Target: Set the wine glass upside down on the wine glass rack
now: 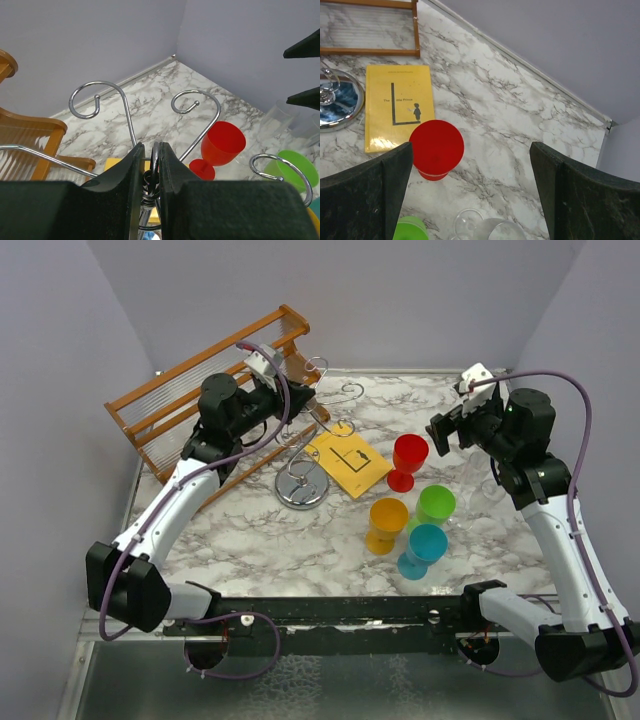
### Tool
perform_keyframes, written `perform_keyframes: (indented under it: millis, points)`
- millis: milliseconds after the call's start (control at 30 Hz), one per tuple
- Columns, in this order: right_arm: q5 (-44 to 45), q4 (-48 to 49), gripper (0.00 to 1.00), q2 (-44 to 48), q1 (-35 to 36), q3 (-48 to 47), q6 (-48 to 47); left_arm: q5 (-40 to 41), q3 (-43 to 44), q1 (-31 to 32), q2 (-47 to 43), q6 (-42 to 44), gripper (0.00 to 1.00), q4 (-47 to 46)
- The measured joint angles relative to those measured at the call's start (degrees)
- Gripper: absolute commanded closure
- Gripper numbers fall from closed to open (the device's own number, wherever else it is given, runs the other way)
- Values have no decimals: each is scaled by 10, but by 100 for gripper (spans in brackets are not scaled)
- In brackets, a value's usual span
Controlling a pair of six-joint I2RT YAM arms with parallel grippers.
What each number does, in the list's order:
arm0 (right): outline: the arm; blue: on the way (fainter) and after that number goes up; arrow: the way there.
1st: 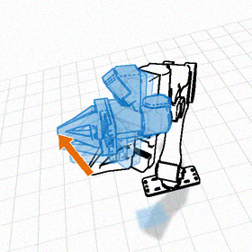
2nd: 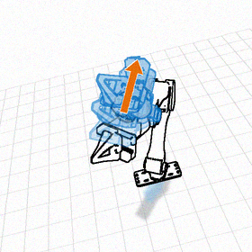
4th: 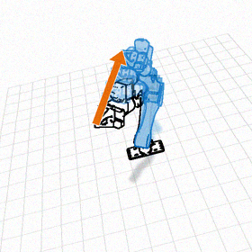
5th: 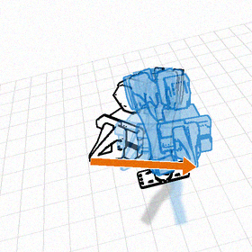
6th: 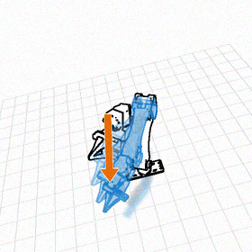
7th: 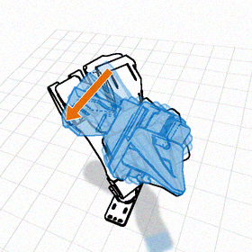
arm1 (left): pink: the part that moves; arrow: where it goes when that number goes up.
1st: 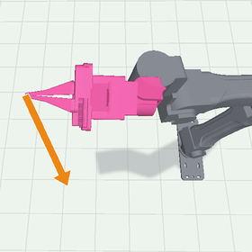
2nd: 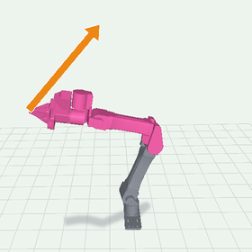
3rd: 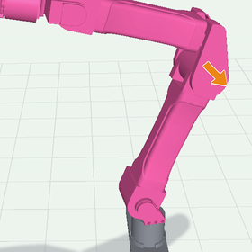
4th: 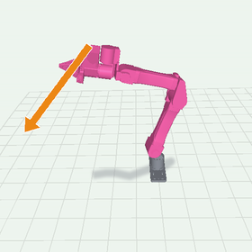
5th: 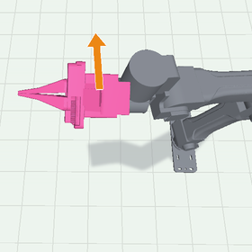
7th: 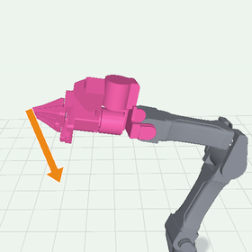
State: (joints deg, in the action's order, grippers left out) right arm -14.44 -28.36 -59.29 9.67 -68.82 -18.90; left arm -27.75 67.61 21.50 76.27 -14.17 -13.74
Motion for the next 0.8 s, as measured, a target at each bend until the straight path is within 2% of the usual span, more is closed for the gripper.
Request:
perform_keyframes:
  millis: [367,533,667,800]
  points:
    - [-30,-41,0,-46,0,-1,-20,4,2,3,-39,63,61,90]
    - [-30,-51,0,-61,0,-3,-24,15,7,3,-45,82,44,124]
    - [-27,-60,6,-82,0,-13,-26,26,26,3,-47,92,29,154]
    - [-13,-81,17,-110,0,-25,-29,42,67,3,-48,103,12,191]
